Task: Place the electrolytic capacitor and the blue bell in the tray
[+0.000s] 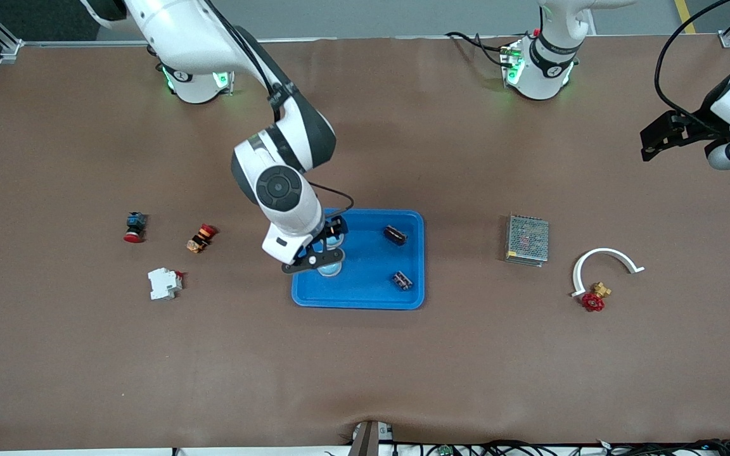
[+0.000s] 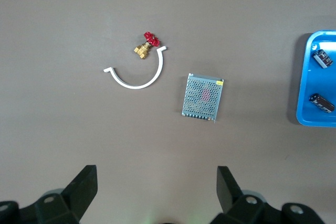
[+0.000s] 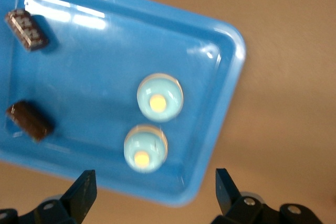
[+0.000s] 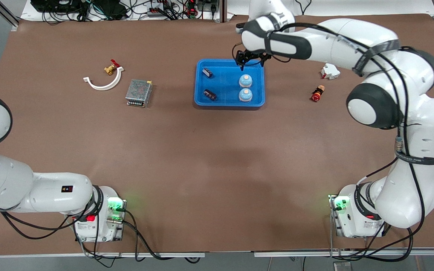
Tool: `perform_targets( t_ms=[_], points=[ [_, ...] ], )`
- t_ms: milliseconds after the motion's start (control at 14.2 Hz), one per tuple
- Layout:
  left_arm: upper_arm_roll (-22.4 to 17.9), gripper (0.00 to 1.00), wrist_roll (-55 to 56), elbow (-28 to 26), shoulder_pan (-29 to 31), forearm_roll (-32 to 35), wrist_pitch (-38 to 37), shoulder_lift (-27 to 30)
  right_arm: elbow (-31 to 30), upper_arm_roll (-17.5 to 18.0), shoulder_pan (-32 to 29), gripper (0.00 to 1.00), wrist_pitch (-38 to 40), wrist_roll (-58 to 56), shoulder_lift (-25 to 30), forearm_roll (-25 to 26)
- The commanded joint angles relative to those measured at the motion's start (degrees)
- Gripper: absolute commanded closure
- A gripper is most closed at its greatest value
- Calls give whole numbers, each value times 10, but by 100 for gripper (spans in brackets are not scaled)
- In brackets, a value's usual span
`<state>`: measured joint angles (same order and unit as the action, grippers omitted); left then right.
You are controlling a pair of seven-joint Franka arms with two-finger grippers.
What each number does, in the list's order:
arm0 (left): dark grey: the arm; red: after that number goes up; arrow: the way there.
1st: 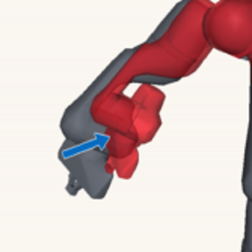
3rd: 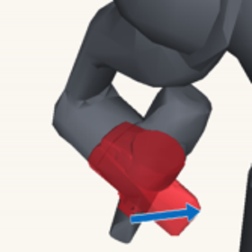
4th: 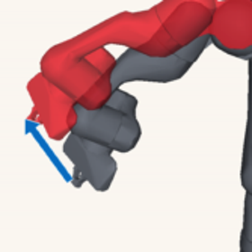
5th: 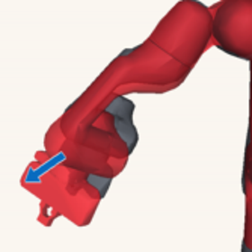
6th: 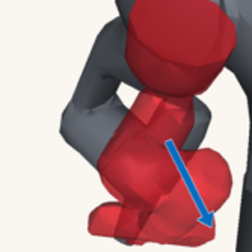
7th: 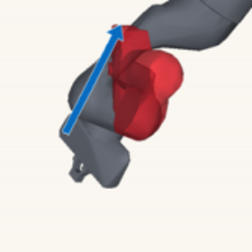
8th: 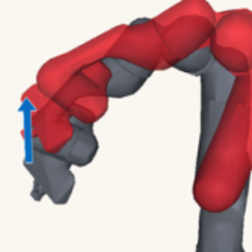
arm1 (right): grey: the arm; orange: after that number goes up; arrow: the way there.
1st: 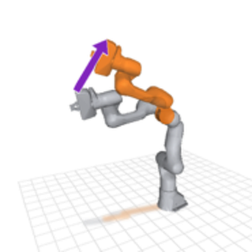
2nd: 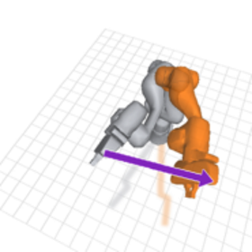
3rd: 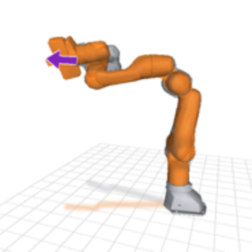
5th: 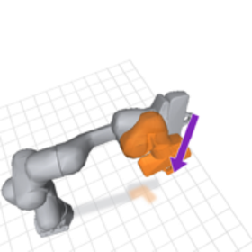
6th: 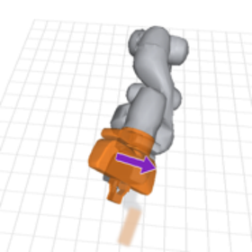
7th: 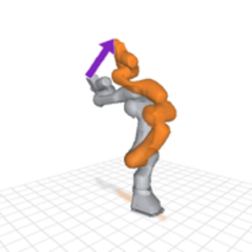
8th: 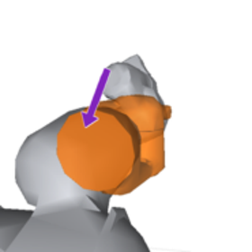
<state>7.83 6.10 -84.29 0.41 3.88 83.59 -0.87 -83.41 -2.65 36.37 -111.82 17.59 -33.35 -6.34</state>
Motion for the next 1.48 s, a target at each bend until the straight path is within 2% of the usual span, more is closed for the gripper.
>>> perform_targets(
  t_ms=[0,212,495,777,1130,1413],
  points=[
    [0,0,2,-8,6,-1,-2,12,-18,-2,-2,0,58,4,52,5],
    [-2,0,1,-8,6,-1,-4,17,-18,-2,-21,0,139,2,107,11],
    [-2,0,1,-9,6,-1,-15,25,-20,-2,-29,0,229,2,172,77],
    [-3,0,2,-9,6,-1,-16,25,-26,-1,-95,0,278,-63,229,77],
    [-3,0,1,-9,6,-1,-19,25,-120,0,-200,0,253,-133,332,73],
    [-3,0,1,-9,6,-1,-23,25,-251,-1,-268,0,153,-157,429,70]
  ],
)
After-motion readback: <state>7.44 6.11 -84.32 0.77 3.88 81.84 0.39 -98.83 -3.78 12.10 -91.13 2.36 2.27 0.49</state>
